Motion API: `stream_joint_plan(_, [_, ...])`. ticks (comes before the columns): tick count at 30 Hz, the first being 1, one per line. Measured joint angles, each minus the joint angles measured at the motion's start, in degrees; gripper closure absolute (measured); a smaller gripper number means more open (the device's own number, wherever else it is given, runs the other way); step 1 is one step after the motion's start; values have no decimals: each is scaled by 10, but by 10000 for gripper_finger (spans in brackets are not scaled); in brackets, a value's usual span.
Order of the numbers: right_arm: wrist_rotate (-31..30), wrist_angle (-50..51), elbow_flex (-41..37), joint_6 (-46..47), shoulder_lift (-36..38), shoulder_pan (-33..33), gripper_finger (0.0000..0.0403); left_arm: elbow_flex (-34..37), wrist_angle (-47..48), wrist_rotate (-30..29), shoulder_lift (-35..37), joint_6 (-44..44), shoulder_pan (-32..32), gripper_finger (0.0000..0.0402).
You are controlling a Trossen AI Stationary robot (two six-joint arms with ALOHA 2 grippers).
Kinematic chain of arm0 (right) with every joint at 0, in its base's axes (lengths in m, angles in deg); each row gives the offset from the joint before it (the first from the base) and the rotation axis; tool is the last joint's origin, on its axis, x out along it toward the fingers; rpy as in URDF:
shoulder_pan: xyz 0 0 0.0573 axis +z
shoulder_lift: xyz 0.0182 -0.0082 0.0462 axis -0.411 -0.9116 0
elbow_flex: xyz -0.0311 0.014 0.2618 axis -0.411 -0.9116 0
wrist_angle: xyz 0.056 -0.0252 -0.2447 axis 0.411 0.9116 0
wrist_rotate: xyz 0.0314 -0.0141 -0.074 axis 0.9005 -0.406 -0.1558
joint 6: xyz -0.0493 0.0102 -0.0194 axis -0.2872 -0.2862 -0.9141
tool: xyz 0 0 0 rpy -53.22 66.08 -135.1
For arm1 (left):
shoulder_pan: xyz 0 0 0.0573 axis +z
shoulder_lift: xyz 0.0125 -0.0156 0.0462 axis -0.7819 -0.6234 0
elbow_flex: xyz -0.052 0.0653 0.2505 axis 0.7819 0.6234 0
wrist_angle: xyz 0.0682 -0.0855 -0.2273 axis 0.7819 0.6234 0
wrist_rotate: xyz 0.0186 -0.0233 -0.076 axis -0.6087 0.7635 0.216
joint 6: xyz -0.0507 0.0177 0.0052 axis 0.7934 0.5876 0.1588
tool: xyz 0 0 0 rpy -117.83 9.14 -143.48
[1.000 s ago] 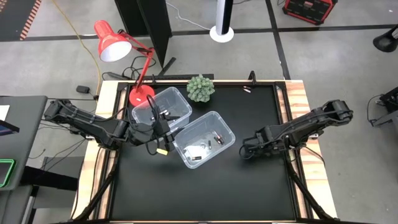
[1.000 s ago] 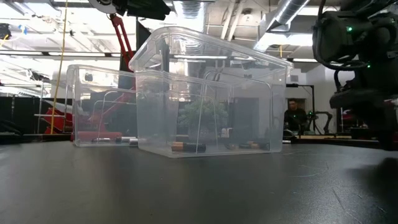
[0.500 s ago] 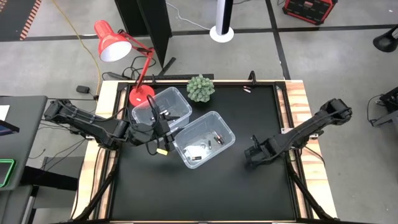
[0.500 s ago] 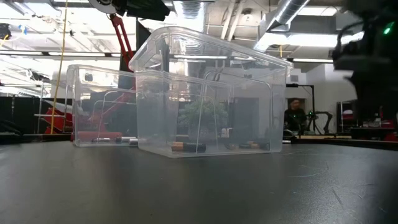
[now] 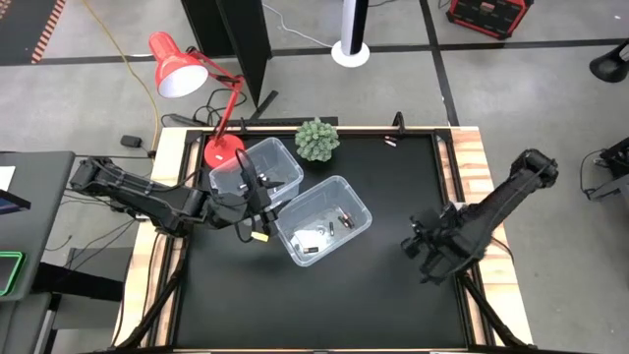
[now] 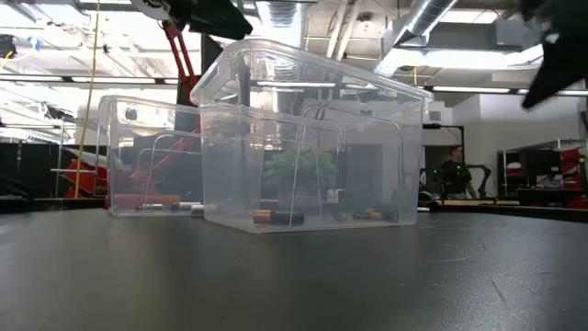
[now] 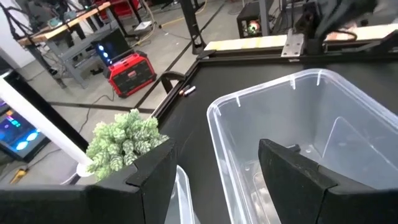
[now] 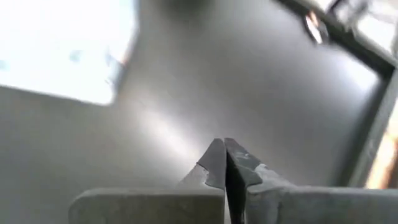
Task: Sort batteries
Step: Put the brown battery into the bottom transparent bin
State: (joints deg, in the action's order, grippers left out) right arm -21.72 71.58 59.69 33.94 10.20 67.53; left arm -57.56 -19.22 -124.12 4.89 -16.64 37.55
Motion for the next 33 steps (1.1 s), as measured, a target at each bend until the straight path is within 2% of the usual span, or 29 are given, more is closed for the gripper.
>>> stream_joint_plan(7, [-138, 93, -7, 39, 136, 127, 400, 0, -7, 0, -21, 3, 20, 182])
stream_joint_plan(9, [-145, 89, -27, 24, 190, 159, 401, 0, -10, 0, -20, 7, 22, 182])
stream_joint_plan(13, [-124, 93, -92, 61, 274, 204, 402, 0, -19, 0, -20, 8, 24, 182])
stream_joint_plan(18, [-21, 38, -154, 86, 316, 242, 402, 0, -27, 0, -20, 16, 24, 182])
stream_joint_plan(24, [84, -9, -143, 10, 300, 233, 402, 0, -31, 0, -20, 12, 24, 182])
stream_joint_plan(28, [164, -41, -126, -93, 286, 198, 396, 0, -37, 0, -20, 16, 24, 182])
stream_joint_plan(33, [247, -106, -112, -291, 253, 123, 381, 0, -45, 0, -20, 15, 24, 182])
